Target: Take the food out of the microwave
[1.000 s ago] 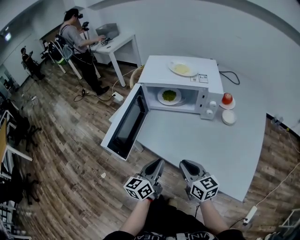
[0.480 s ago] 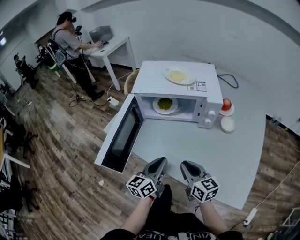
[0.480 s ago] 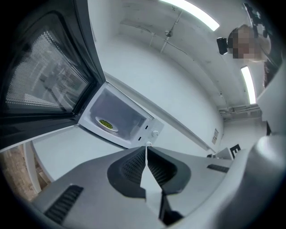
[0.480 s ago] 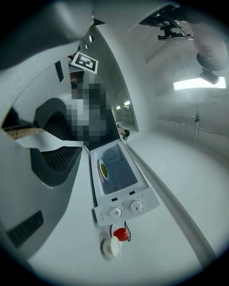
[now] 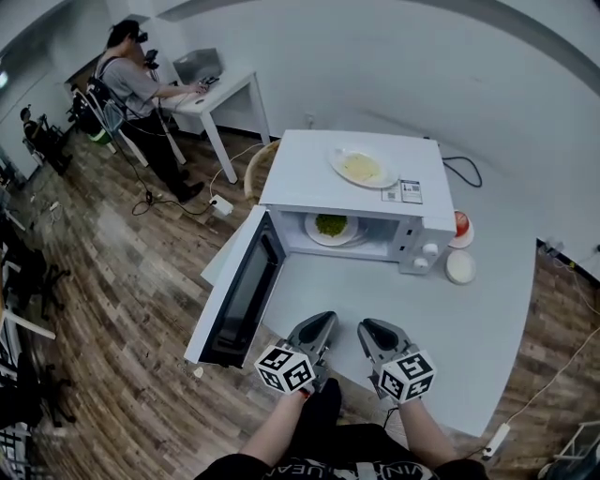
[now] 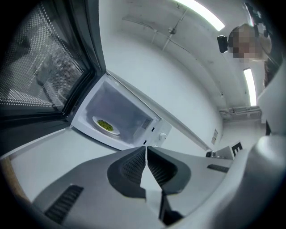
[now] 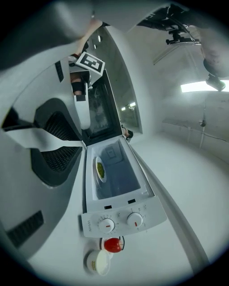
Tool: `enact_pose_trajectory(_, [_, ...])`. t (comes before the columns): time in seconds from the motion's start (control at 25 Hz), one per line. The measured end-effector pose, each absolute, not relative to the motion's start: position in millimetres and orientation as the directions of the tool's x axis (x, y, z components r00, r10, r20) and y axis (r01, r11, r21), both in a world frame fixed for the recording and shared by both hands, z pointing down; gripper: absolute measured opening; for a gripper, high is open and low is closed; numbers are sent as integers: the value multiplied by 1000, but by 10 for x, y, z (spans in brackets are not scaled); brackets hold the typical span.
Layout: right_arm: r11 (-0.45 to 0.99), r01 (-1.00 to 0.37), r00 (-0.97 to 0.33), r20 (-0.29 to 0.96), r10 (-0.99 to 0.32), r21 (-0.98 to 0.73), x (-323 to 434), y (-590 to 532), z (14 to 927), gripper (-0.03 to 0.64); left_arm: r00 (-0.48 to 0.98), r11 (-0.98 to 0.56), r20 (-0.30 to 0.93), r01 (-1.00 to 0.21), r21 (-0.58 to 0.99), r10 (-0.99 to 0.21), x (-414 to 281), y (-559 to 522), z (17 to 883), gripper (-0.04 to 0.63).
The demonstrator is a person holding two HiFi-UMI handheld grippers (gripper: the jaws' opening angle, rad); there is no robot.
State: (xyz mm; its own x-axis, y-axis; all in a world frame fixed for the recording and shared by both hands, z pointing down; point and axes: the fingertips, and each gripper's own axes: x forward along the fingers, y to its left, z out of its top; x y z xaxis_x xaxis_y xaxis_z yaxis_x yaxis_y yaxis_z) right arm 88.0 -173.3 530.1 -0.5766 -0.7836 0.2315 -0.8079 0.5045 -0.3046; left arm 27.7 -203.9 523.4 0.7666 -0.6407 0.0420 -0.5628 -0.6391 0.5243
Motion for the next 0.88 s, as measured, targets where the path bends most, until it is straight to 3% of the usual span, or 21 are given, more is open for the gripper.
enact_pose_trajectory(0.88, [570,-808,-584,328,-742,-150,763,-2609,5449,57,764,-629,62,-572,526,-642,205,-2809,5313,18])
